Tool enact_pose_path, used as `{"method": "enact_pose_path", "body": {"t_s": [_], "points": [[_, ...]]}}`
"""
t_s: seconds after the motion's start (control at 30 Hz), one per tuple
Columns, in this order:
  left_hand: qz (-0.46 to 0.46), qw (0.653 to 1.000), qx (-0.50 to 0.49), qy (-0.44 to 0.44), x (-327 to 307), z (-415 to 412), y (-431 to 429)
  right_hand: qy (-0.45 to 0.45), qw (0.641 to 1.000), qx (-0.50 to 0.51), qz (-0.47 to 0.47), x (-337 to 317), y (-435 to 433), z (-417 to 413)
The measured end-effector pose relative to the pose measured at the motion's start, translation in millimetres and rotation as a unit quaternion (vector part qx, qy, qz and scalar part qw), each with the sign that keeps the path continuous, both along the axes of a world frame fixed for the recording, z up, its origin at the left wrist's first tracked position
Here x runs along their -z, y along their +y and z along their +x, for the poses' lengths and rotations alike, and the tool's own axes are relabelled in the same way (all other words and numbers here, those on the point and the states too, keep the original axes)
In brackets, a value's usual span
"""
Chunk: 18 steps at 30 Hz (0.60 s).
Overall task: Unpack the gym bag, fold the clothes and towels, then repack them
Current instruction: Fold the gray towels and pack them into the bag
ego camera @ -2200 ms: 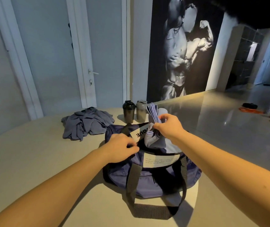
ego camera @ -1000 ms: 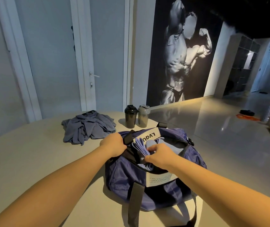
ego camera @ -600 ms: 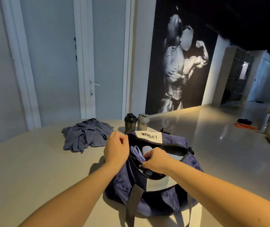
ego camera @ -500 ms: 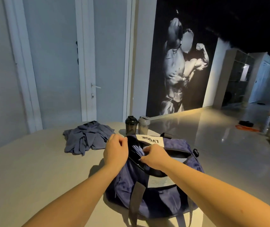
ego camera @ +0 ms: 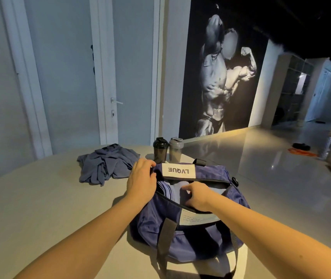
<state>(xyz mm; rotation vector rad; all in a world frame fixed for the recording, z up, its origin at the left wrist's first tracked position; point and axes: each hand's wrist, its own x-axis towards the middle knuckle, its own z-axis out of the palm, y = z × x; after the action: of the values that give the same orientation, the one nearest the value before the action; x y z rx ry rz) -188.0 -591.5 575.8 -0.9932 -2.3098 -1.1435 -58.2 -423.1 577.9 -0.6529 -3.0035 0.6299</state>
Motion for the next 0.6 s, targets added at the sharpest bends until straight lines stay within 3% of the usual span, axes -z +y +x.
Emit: {"method": "enact_pose_path", "body": {"t_s": [0.07, 0.13, 0.2, 0.23, 0.33, 0.47, 0.53, 0.6], "points": [[-0.020, 0.997, 0.063, 0.047, 0.5, 1.3, 0.8, 0.012, 0.995, 0.013, 0.101, 4.9, 1.3, 1.3], [-0.073, 0.981, 0.152, 0.093, -0.8, 4.2, 1.1, 0.070, 0.985, -0.040, 0.155, 3.1, -3.6, 3.2], [-0.171, 0.950, 0.225, 0.130, -2.9, 8.5, 1.9, 0.091, 0.982, -0.135, 0.099, 2.1, -7.8, 7.3], [-0.226, 0.931, 0.240, 0.156, -2.6, 9.7, 1.7, 0.049, 0.989, -0.136, 0.032, -0.8, -11.2, 11.7], [-0.344, 0.885, 0.207, 0.236, 4.5, 4.5, -4.5, -0.082, 0.990, -0.109, -0.043, -3.1, -9.8, 20.4], [-0.402, 0.888, 0.158, 0.157, 16.9, -10.8, -14.1, -0.121, 0.985, -0.118, -0.038, -3.9, -7.0, 17.2], [-0.397, 0.895, 0.144, 0.145, 16.4, -11.1, -11.7, -0.097, 0.986, -0.134, 0.002, -6.4, -6.3, 10.5], [-0.393, 0.893, 0.137, 0.172, 14.1, -8.6, -8.0, -0.016, 0.986, -0.142, 0.086, -8.0, -3.8, 2.4]]}}
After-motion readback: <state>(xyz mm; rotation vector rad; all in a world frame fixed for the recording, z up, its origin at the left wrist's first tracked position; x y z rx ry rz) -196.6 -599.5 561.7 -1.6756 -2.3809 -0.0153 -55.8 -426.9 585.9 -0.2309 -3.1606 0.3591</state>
